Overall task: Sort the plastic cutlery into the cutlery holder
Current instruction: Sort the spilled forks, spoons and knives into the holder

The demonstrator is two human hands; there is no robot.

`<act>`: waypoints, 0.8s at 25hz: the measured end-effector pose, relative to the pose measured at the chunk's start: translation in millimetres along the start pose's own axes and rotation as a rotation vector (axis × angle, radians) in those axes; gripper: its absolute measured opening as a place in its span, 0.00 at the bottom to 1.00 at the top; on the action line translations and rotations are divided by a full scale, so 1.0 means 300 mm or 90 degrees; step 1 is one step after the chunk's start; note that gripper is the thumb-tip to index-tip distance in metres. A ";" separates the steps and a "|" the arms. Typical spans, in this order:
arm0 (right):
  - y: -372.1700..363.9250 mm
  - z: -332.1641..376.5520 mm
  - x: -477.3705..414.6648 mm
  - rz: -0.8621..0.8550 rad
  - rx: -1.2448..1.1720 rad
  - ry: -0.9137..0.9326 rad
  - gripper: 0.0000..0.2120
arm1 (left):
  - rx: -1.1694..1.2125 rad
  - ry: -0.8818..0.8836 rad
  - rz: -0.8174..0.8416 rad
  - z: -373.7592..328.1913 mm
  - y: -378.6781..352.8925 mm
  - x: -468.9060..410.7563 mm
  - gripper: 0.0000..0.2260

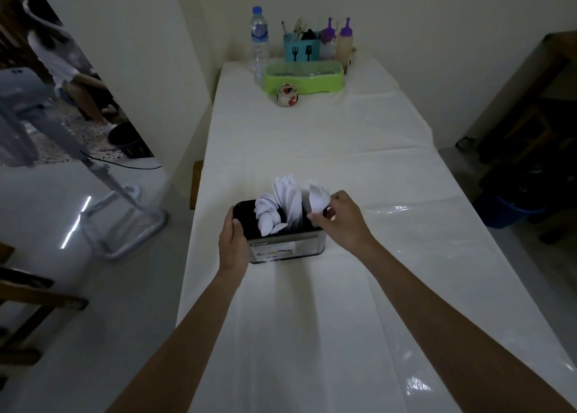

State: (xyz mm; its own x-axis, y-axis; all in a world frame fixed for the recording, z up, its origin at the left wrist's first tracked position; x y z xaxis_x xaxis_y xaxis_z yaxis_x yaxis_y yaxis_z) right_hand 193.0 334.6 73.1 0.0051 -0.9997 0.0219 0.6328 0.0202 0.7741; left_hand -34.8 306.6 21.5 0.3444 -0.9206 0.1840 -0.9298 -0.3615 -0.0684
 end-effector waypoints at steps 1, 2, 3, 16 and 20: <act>-0.013 0.004 0.001 0.020 0.043 0.012 0.13 | -0.004 -0.005 -0.001 0.001 0.000 0.004 0.19; -0.019 0.009 0.001 0.037 0.078 0.021 0.13 | -0.008 -0.014 0.000 0.001 -0.002 0.004 0.19; -0.019 0.014 0.001 0.048 0.105 0.024 0.13 | -0.012 -0.025 0.001 0.002 -0.002 0.002 0.19; -0.004 0.052 -0.048 0.033 0.156 0.060 0.08 | -0.041 -0.058 0.021 0.018 0.004 -0.013 0.20; 0.021 0.029 -0.028 -0.063 0.105 0.047 0.06 | -0.063 -0.045 0.054 0.014 0.001 -0.010 0.20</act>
State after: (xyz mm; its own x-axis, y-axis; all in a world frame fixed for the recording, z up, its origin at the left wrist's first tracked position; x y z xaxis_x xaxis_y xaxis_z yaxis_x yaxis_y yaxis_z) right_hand 190.4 343.1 83.2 0.0091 -0.9948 -0.1013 0.4978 -0.0834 0.8632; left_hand -35.5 308.5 16.8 0.2694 -0.9565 0.1121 -0.9629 -0.2692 0.0169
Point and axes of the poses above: each hand's wrist, its own x-axis away from the middle knuckle, its own y-axis out of the back of the hand, z = x × y, the point moved 8 cm from there along -x, towards the middle knuckle, and after that the axes turned 11 degrees about x, right-handed, at the moved point
